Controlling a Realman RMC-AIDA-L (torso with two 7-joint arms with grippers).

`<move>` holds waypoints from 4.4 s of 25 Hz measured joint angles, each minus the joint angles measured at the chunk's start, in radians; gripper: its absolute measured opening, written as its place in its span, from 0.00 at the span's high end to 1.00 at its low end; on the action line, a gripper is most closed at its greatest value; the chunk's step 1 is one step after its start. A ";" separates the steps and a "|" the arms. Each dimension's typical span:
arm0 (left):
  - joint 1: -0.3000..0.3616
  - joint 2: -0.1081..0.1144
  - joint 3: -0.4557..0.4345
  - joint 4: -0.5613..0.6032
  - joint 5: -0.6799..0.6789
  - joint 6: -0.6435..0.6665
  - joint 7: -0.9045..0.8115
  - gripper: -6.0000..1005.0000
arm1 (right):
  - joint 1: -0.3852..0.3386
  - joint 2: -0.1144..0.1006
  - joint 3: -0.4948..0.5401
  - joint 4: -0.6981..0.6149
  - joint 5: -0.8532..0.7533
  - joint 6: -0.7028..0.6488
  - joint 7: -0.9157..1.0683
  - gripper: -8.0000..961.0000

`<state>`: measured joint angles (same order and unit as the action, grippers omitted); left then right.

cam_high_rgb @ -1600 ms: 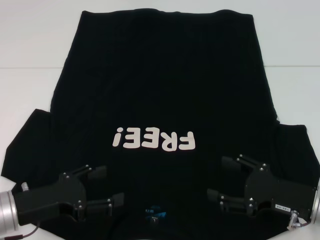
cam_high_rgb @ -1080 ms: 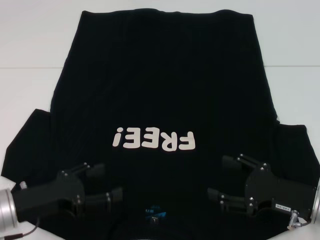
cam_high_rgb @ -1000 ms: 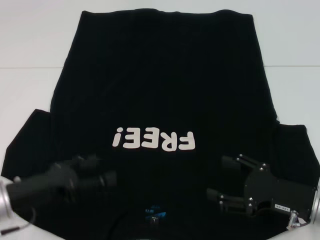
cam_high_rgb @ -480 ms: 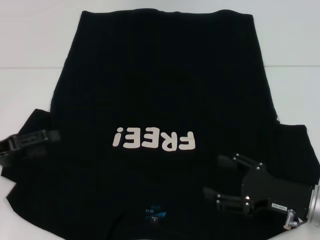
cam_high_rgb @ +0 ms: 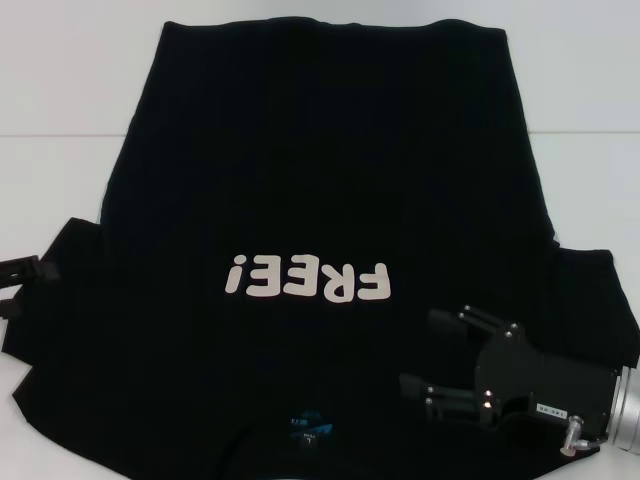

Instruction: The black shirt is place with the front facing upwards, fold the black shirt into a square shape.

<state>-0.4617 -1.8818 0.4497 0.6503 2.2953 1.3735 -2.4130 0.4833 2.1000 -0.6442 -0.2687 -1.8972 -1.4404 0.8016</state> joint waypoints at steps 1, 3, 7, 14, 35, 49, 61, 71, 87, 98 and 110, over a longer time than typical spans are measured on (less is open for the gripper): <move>-0.001 0.000 0.000 0.002 0.010 -0.010 0.000 0.07 | 0.000 0.000 0.000 0.002 0.000 -0.001 0.001 0.02; -0.004 0.002 0.000 0.005 0.035 -0.028 0.000 0.07 | -0.001 0.000 0.000 0.008 0.000 -0.001 0.003 0.02; -0.010 0.005 0.004 0.005 0.061 -0.057 0.004 0.07 | 0.001 0.000 0.000 0.013 0.000 -0.001 0.004 0.02; -0.009 0.002 0.009 -0.002 0.082 -0.098 0.007 0.07 | 0.001 0.000 0.000 0.014 0.000 -0.004 0.014 0.02; -0.009 -0.005 0.010 -0.032 0.090 -0.104 0.020 0.07 | 0.001 0.000 -0.003 0.014 0.000 -0.005 0.014 0.02; -0.020 -0.003 0.010 -0.056 0.090 -0.099 0.014 0.07 | 0.003 0.000 -0.003 0.014 0.000 -0.013 0.015 0.02; -0.022 -0.005 0.015 -0.049 0.091 -0.104 0.019 0.17 | 0.003 0.000 0.000 0.014 0.000 -0.017 0.014 0.02; -0.032 -0.011 0.110 -0.030 0.092 -0.132 0.010 0.36 | 0.003 0.000 0.000 0.014 0.000 -0.017 0.014 0.02; -0.029 -0.022 0.106 -0.010 0.089 -0.133 0.015 0.94 | 0.003 0.000 0.000 0.014 0.000 -0.017 0.014 0.02; -0.022 -0.013 0.053 0.047 0.085 -0.130 0.008 0.98 | 0.002 0.000 0.000 0.014 0.009 -0.016 0.014 0.02; -0.046 0.018 0.050 0.098 0.089 -0.093 -0.028 0.97 | 0.001 0.000 0.000 0.014 0.015 -0.017 0.014 0.02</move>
<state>-0.5082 -1.8637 0.5000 0.7480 2.3838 1.2810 -2.4414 0.4846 2.1000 -0.6442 -0.2546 -1.8820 -1.4575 0.8160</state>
